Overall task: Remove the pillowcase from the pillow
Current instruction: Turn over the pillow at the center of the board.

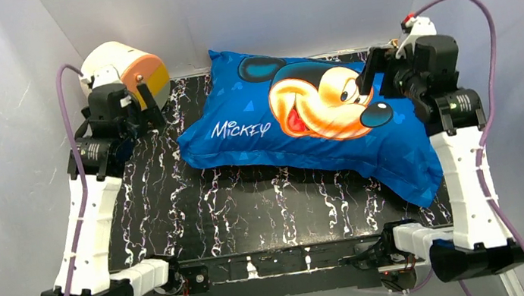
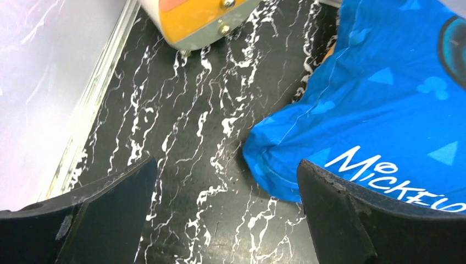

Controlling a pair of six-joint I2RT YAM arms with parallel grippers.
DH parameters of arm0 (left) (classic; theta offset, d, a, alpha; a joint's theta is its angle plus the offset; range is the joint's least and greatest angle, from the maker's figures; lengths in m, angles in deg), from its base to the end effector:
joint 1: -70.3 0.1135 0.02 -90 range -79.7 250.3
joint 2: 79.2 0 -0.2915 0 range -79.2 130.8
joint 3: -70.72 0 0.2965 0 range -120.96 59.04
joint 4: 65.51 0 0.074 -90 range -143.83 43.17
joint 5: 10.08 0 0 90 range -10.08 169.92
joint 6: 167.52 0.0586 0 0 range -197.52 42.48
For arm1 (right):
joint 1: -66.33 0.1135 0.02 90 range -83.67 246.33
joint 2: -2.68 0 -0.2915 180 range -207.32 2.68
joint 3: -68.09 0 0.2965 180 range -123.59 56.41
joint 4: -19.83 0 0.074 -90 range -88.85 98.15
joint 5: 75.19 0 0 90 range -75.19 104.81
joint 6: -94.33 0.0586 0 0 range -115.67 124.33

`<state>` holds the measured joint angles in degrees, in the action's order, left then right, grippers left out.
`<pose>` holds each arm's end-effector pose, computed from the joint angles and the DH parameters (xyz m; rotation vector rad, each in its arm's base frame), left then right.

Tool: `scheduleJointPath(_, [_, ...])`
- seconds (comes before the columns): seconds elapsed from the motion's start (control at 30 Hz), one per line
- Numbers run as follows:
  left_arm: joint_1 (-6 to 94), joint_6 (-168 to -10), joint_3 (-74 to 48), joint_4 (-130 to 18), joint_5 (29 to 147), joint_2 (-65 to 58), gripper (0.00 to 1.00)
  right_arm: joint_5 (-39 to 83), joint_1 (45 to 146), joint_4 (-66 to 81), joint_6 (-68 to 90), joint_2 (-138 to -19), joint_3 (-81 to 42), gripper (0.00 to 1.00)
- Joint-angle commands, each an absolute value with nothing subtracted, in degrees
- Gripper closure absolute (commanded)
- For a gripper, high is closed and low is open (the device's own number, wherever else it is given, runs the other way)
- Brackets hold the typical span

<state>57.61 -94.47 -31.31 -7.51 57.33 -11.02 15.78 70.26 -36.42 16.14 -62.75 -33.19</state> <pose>0.2730 -0.0384 0.4969 -0.3232 1.9317 0.0533 0.2627 0.0190 0.5060 0.1214 1.9281 0.2001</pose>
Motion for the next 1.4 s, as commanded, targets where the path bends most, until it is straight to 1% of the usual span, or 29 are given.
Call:
scheduleJointPath(0.0, [60.0,-96.61,-25.3,-10.51,57.52,-16.78,0.02,21.07,71.13,-34.53,17.35,-57.1,-26.65,0.02])
scheduleJointPath(0.23, [63.17,-96.7,-13.46,-12.57,65.44,-24.52,0.02,30.36,72.36,-32.91,18.31,-54.56,-18.24,0.01])
scheduleJointPath(0.3, [63.83,-97.07,-10.39,-13.42,68.22,-25.88,0.02,30.59,73.85,-33.08,18.07,-55.22,-17.56,0.01])
scheduleJointPath(0.37, [64.37,-97.57,-7.54,-14.33,71.36,-26.7,0.02,27.73,77.96,-33.35,17.45,-56.78,-17.71,0.02])
scheduleJointPath(0.5, [65.12,-100.01,-3.11,-15.88,76.43,-27.52,0.02,11.87,95.71,-35.48,15.02,-63.92,-20.77,0.01])
scheduleJointPath(0.53, [65.25,-100.68,-2.13,-16.26,77.55,-27.72,0.02,5.65,100.88,-35.95,13.87,-66.48,-21.52,0.02])
scheduleJointPath(0.57, [65.35,-101.39,-1.31,-16.57,78.45,-27.98,0.02,-3.16,106.28,-36.18,12.8,-69.32,-22.17,0.01])
scheduleJointPath(0.67, [65.61,-102.53,0.83,-17.02,80.61,-29.16,0.02,-19.63,117.13,-34.08,7.2,-77.5,-22.69,0.01])
scheduleJointPath(0.73, [65.7,-102.8,1.63,-16.59,80.32,-30.24,0.02,-27.07,121.31,-29.73,2.24,-82.12,-21.53,0.01])
scheduleJointPath(0.8, [65.79,-102.76,2.21,-15.86,79.72,-31.51,0.02,-33.7,123.93,-22.43,-3.72,-85.62,-18.77,0.01])
scheduleJointPath(0.93, [65.9,-102.15,2.19,-14.42,77.56,-34.17,0.02,-39.02,124.53,-9.01,-10.38,-88.96,-12.34,0.02])
scheduleJointPath(0.97, [65.91,-102.02,2.25,-14.1,77.17,-34.81,0.02,-38.99,124.23,-7.18,-10.96,-89.31,-11.03,0.05])
scheduleJointPath(1.0, [65.93,-101.87,2.3,-13.93,76.77,-35.53,0.02,-39.28,124.19,-6.46,-11.47,-89.68,-10.05,0.11])
scheduleJointPath(1.07, [65.95,-101.62,2.62,-13.58,76.18,-36.7,0.02,-39.67,124.13,-6.15,-10.88,-90.13,-9.19,0.25])
scheduleJointPath(1.17, [66.0,-101.71,3.78,-13.38,75.86,-37.88,0.02,-38.31,124.0,-4.28,-11.46,-89.2,-8.05,0.56])
scheduleJointPath(1.27, [66.04,-101.94,4.09,-12.92,76.96,-38.09,0.02,-37.18,123.95,-4.05,-11.93,-86.73,-8.95,0.9])
scheduleJointPath(1.3, [66.05,-102.09,4.19,-12.74,77.0,-38.24,0.02,-37.21,123.88,-3.64,-12.31,-85.78,-9.33,0.98])
scheduleJointPath(1.37, [66.07,-102.29,4.47,-12.67,76.89,-38.7,0.02,-37.33,123.87,-2.43,-13.65,-83.36,-10.42,1.0])
